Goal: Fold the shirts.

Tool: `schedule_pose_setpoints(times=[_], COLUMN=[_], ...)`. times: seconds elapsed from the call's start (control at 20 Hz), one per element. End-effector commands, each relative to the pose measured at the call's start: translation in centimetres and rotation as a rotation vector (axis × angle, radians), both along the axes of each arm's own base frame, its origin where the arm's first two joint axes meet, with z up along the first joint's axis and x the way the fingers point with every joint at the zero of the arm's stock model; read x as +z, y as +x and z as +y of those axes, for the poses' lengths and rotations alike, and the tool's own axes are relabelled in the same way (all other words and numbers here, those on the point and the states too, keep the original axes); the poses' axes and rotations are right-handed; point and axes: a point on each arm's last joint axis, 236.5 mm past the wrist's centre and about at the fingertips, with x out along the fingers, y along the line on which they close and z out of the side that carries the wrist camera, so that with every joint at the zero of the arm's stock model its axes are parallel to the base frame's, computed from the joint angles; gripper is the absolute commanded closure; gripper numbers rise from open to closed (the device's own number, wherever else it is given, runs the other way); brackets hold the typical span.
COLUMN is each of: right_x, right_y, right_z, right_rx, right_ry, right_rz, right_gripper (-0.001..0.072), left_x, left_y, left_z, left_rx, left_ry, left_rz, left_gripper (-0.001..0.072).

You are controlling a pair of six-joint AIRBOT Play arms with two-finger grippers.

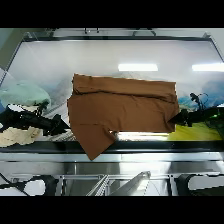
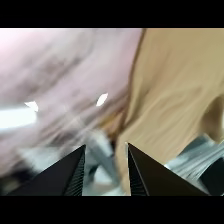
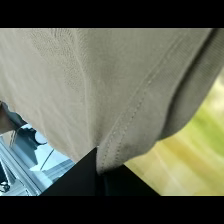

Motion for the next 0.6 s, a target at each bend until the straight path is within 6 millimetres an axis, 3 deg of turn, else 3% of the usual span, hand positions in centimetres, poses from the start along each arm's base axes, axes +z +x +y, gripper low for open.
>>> schedule_pose_setpoints(times=[0.0,0.15,0.25,0.4,0.55], right_x=[0.0,0.0,0.2,0.5,0.6], right_y=[0.0,0.0,-0.1,-0.3,-0.2], right_z=[0.1,0.0,0.1,0.2,0.2], right_rx=[0.001,-0.003,-0.007,-0.003,-0.005], right_ry=[0.002,0.003,0.006,0.017,0.016], right_rz=[0.001,0.006,0.015,0.022,0.021], right_gripper=[0.0695,0.0695,0.0695,0.0695,0.0694], left_x=[-1.3,-1.3,-0.2,1.9,2.2], left_y=[2.2,-0.9,-3.2,-3.9,-2.5], left_z=[-1.6,-6.2,-8.2,-8.6,-7.7], left_rx=[0.053,-0.08,-0.16,-0.171,-0.135], left_ry=[-0.006,-0.176,-0.304,-0.408,-0.371], left_rz=[-0.035,0.07,0.139,0.166,0.102], left_gripper=[0.0418,0.0413,0.0423,0.0422,0.0435])
